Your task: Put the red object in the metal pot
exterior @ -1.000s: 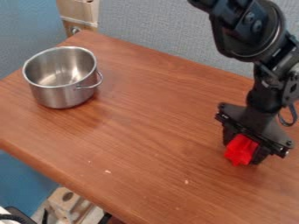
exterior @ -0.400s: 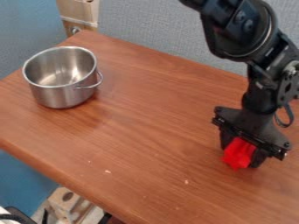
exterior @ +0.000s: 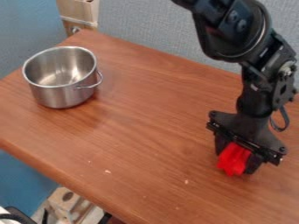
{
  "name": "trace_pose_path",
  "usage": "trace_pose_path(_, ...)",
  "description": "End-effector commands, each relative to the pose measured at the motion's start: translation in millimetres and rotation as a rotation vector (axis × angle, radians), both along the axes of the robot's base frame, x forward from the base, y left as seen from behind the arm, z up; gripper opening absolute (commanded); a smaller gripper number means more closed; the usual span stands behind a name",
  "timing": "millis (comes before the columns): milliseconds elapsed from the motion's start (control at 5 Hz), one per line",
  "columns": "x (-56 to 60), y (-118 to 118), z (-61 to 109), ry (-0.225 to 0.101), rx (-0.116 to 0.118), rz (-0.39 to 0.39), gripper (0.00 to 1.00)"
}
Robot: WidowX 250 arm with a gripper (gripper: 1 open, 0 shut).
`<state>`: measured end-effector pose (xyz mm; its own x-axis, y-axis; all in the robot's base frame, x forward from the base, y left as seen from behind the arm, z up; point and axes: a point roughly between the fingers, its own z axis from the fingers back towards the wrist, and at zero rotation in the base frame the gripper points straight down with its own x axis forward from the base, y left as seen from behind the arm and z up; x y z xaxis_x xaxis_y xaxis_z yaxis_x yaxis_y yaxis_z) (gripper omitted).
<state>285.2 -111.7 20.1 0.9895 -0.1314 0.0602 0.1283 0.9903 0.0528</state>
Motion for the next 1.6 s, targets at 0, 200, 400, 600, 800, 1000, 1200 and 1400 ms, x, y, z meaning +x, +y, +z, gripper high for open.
trace_pose_path(0,-8.2,9,2.4,0.029,0.008,0.006,0.00)
trace_pose_path(200,-8.2,12,11.2,0.020,-0.002,0.015,0.00)
trace_pose_path(400,-7.7,14,18.5,0.013,-0.011,0.022,0.00)
trace_pose_path(600,-7.5,15,23.6,0.009,-0.018,0.028,0.00)
trace_pose_path(800,-7.6,17,30.1,0.004,-0.025,0.034,0.00)
trace_pose_path(1000,-7.7,18,36.2,-0.001,-0.032,0.040,0.00)
trace_pose_path(1200,-7.4,19,43.0,-0.007,-0.038,0.047,0.00)
trace_pose_path(1400,-5.7,21,53.3,-0.019,-0.047,0.056,0.00)
